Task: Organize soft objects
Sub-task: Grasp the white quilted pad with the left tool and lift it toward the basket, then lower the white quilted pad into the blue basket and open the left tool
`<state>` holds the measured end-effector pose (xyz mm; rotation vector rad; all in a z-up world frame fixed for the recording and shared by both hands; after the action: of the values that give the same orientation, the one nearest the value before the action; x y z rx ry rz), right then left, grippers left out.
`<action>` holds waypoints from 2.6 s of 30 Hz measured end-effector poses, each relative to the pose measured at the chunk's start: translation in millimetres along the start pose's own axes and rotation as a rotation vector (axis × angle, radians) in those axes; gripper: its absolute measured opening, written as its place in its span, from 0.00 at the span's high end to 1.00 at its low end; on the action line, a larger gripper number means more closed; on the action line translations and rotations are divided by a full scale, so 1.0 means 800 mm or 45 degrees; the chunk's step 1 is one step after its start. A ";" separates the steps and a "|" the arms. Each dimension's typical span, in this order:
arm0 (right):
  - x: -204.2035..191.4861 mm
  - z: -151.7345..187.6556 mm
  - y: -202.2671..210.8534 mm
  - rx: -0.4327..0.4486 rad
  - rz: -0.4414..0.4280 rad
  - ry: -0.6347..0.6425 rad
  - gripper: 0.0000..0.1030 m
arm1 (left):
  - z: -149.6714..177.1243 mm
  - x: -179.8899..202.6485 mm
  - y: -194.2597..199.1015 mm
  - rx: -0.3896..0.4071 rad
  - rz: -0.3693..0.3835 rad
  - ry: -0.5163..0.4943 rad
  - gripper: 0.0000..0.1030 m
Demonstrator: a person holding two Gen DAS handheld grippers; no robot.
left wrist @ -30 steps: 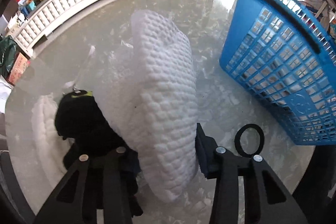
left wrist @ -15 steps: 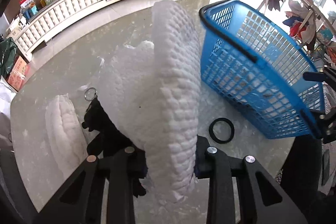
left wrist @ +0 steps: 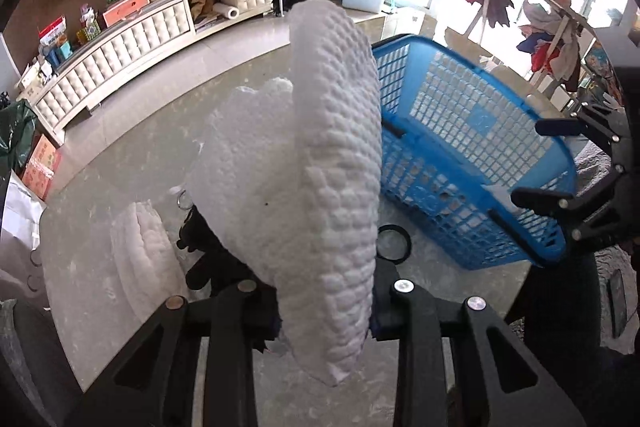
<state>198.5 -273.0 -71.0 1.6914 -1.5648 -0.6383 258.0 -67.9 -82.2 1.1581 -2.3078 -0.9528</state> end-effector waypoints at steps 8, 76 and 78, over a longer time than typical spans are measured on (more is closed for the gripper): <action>0.037 0.010 0.015 0.006 0.053 -0.027 0.07 | -0.017 0.043 0.025 0.041 0.057 -0.063 0.73; 0.092 0.046 -0.053 -0.084 -0.103 -0.204 0.07 | -0.060 0.171 -0.165 -0.158 0.255 -0.573 0.67; 0.095 0.044 -0.055 -0.085 -0.100 -0.203 0.07 | -0.056 0.172 -0.170 -0.170 0.236 -0.582 0.66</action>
<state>208.9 -354.4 -118.3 1.6934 -1.5735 -0.8751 278.6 -255.4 -143.7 0.7100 -2.5894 -1.3886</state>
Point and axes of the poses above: each gripper's, at about its wrist camera, not at the fingertips, and y roughly against the way its jaws point, x to its right, z to its underside, the point moved 6 cm from there along -y, roughly the way its jaws point, and after that the axes turned 13 degrees about x, right-handed, at the moved point
